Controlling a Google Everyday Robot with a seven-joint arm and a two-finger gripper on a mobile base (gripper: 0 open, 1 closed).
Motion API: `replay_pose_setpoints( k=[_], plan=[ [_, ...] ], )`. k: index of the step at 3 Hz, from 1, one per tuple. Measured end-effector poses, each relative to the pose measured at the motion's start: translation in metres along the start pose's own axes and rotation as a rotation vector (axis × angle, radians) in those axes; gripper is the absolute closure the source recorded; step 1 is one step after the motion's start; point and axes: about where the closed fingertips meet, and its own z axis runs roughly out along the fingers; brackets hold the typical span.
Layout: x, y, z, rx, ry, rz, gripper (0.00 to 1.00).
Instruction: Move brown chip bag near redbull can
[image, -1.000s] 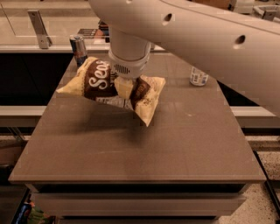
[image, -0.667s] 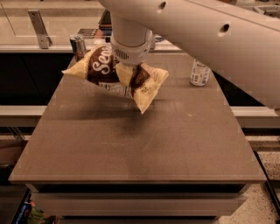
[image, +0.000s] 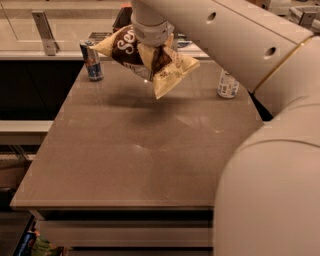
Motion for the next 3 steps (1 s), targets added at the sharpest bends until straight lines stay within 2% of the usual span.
replay_pose_setpoints(
  k=[1,3],
  plan=[
    [-0.02,-0.014,0.022,0.029,0.016,0.062,1.0],
    [-0.027,-0.006,0.085,-0.01,0.085,0.143,1.0]
  ],
)
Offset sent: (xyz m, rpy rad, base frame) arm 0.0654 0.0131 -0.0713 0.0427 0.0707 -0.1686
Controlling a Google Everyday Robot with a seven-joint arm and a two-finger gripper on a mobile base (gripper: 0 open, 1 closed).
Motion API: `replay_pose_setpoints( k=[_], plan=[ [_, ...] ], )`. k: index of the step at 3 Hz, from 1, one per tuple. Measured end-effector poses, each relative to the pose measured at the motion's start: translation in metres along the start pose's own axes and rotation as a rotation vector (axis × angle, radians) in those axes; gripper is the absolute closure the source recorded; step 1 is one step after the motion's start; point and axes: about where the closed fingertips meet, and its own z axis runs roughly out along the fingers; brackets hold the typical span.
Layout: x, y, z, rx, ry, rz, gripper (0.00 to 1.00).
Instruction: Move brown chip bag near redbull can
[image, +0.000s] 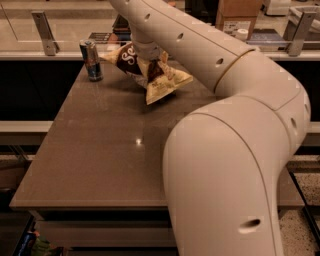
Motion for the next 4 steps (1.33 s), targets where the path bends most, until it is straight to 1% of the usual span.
replay_pose_setpoints(
  k=[1,4],
  plan=[
    [-0.0017,0.0008,0.0037,-0.001,-0.003,-0.002,0.82],
    [-0.0056,0.0029,0.0125,-0.002,-0.011,-0.006,0.12]
  ],
)
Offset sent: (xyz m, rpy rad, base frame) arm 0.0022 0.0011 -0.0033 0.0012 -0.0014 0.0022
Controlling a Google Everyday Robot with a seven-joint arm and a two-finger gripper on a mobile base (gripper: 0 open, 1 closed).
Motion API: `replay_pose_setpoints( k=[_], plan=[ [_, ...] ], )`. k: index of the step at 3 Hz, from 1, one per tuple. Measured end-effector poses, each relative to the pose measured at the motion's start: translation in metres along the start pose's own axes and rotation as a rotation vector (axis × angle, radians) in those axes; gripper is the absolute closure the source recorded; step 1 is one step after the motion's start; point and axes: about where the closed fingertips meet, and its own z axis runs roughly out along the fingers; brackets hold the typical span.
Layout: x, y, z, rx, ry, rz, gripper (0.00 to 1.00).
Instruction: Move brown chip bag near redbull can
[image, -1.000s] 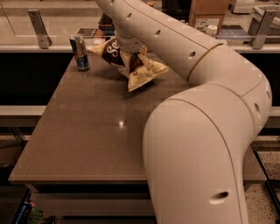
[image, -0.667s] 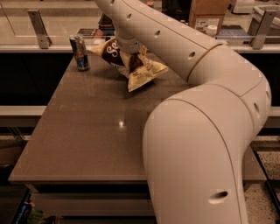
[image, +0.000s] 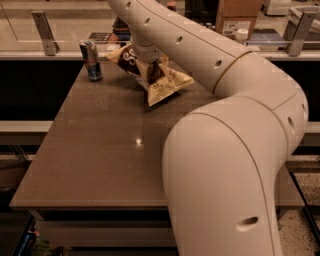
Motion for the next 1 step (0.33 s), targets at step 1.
replay_pose_setpoints(
  k=[1],
  plan=[
    [-0.0009,0.0007,0.0027,-0.001,-0.001,-0.001,0.0]
  ],
)
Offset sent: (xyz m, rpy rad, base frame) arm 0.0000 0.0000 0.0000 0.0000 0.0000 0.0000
